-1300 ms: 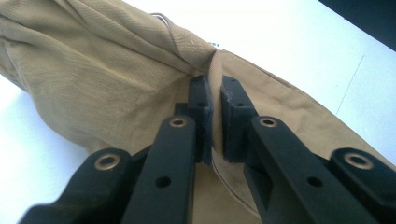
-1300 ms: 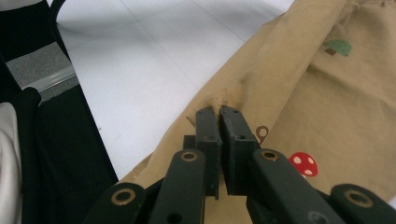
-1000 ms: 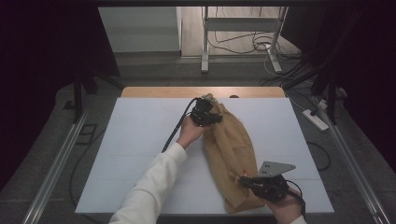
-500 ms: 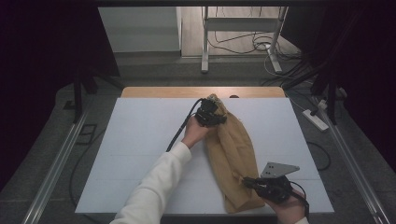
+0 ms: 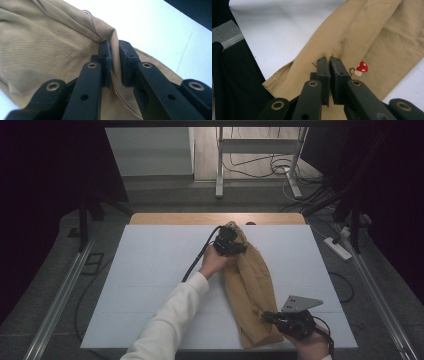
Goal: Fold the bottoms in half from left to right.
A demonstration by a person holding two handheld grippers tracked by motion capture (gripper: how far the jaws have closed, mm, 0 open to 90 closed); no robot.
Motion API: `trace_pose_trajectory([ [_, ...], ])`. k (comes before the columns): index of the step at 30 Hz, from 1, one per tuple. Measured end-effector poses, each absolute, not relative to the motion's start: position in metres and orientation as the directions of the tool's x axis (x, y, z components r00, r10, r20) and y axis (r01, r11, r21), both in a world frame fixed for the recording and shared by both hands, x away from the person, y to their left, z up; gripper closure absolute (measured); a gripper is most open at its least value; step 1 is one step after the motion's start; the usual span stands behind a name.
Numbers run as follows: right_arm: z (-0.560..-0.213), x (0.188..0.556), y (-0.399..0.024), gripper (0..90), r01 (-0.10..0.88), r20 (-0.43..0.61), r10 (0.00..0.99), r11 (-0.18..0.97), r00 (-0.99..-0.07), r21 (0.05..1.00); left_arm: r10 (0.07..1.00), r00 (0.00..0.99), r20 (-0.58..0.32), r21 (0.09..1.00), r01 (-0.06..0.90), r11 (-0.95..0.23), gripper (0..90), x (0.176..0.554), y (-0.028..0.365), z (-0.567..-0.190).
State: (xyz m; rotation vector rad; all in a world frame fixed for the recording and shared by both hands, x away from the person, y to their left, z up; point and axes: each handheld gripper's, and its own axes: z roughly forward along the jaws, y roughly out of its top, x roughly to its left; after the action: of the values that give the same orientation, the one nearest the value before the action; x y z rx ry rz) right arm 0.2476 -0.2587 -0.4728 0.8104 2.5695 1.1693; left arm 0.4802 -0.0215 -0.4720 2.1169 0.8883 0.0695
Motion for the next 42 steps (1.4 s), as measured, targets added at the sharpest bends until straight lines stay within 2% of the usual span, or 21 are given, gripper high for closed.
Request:
trace_pose_trajectory([
  [21,-0.474,0.245,-0.264,85.5,0.407,0.033,0.578,0.532,-0.816,0.742,0.611,0.753,-0.245,0.714,0.566,-0.412,76.4,0.481,-0.032,-0.476],
  [23,-0.474,0.245,-0.264,80.3,0.405,0.029,0.580,0.530,-0.814,0.745,0.605,0.757,-0.247,0.722,0.560,-0.406,66.6,0.481,-0.032,-0.475],
  [25,-0.474,0.244,-0.263,64.4,0.398,0.005,0.596,0.530,-0.803,0.749,0.606,0.756,-0.246,0.730,0.556,-0.398,48.3,0.479,-0.032,-0.473],
  [26,-0.474,0.244,-0.263,58.5,0.395,-0.013,0.612,0.527,-0.791,0.753,0.608,0.755,-0.246,0.731,0.557,-0.395,42.9,0.479,-0.031,-0.472],
  [28,-0.474,0.245,-0.263,52.2,0.403,-0.017,0.631,0.516,-0.776,0.755,0.608,0.754,-0.248,0.734,0.556,-0.390,35.1,0.478,-0.030,-0.470],
  [30,-0.475,0.247,-0.265,47.1,0.413,-0.015,0.649,0.502,-0.760,0.760,0.606,0.756,-0.249,0.736,0.554,-0.388,32.9,0.476,-0.027,-0.468],
  [42,-0.479,0.257,-0.269,43.0,0.438,0.002,0.659,0.497,-0.752,0.749,0.602,0.762,-0.239,0.734,0.547,-0.402,32.4,0.457,0.007,-0.465],
])
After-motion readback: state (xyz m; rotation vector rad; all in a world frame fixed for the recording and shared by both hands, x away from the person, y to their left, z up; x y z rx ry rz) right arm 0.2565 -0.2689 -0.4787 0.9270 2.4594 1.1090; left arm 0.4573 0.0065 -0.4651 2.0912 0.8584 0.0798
